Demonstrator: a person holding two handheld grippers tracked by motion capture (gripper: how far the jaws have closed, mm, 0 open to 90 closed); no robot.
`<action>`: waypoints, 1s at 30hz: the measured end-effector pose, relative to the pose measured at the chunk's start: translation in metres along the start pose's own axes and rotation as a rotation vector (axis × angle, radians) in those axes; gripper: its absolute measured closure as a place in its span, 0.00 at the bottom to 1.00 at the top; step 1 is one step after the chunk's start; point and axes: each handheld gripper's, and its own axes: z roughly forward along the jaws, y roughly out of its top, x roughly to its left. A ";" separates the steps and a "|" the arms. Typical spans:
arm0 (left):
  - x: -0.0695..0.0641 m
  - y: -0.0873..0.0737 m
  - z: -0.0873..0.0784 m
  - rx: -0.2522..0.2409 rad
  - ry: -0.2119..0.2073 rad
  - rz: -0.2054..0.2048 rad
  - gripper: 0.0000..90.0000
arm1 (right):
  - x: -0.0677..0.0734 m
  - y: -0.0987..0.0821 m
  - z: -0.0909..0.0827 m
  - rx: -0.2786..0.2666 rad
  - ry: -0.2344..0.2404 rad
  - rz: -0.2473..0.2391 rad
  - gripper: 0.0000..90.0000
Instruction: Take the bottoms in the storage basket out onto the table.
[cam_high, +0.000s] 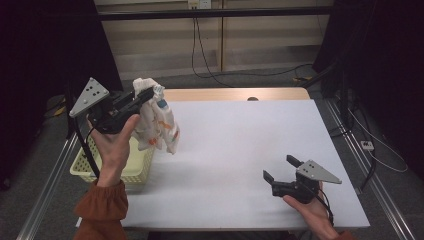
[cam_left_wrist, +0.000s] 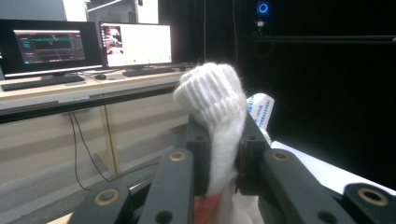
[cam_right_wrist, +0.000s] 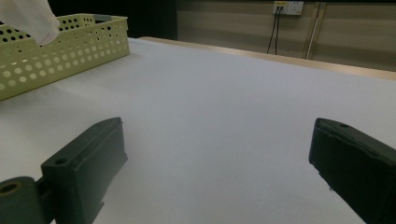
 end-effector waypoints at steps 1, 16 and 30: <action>-0.001 0.000 0.001 -0.001 -0.004 -0.004 0.89 | 0.000 0.000 0.000 0.000 0.000 0.000 0.04; -0.008 0.000 0.022 0.014 -0.028 -0.018 0.89 | 0.000 0.000 0.000 0.000 0.002 0.001 0.04; -0.016 -0.005 0.041 0.041 -0.040 -0.027 0.89 | 0.000 0.000 0.000 0.000 0.003 0.002 0.04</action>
